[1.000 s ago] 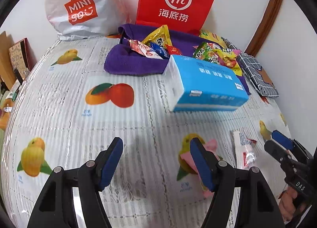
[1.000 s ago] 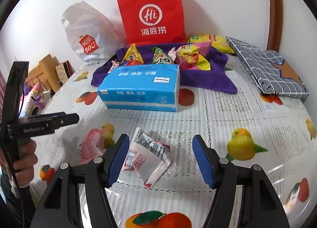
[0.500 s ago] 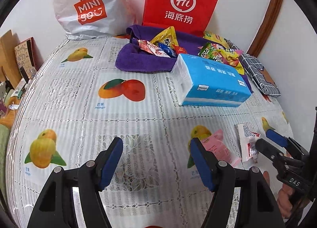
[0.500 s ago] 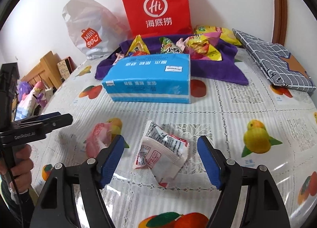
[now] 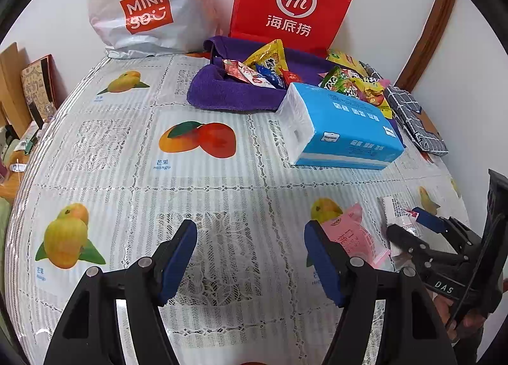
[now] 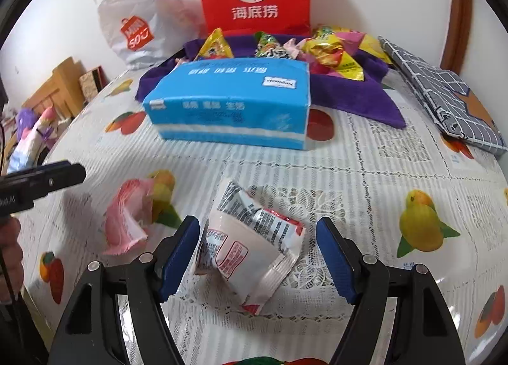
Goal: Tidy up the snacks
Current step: 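Close the right tool on the white-and-red snack bag, then grasp the pink candy pack with the left tool, then lift both held packs and carry them toward the purple towel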
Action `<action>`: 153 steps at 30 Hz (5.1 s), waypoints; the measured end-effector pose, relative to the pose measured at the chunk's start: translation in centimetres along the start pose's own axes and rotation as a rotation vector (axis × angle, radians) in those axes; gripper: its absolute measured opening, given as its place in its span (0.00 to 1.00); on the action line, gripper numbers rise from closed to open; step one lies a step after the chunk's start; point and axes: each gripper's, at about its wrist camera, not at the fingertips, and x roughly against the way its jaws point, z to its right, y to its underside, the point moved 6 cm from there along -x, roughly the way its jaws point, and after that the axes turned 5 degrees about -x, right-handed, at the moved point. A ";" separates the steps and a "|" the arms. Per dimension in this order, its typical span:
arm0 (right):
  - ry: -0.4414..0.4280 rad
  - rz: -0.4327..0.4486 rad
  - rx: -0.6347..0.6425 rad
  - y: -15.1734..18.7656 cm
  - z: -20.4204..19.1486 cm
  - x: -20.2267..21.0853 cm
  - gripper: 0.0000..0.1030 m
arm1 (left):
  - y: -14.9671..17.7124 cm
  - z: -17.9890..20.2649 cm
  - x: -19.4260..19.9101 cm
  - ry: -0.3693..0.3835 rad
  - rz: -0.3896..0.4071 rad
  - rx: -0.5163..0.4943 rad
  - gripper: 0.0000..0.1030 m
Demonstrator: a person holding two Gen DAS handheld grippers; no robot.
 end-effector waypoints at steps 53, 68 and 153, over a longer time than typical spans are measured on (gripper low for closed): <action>0.020 0.121 -0.049 -0.4 7.0 2.7 0.53 | 0.6 8.4 -3.9 0.170 -0.140 0.009 0.65; 0.056 0.127 -0.019 -0.3 6.9 2.1 0.53 | 0.5 7.5 -3.2 0.024 -0.072 -0.119 0.39; 0.049 0.076 -0.027 -2.5 5.6 -1.9 0.48 | -0.6 5.0 -3.4 -0.010 0.043 -0.126 0.31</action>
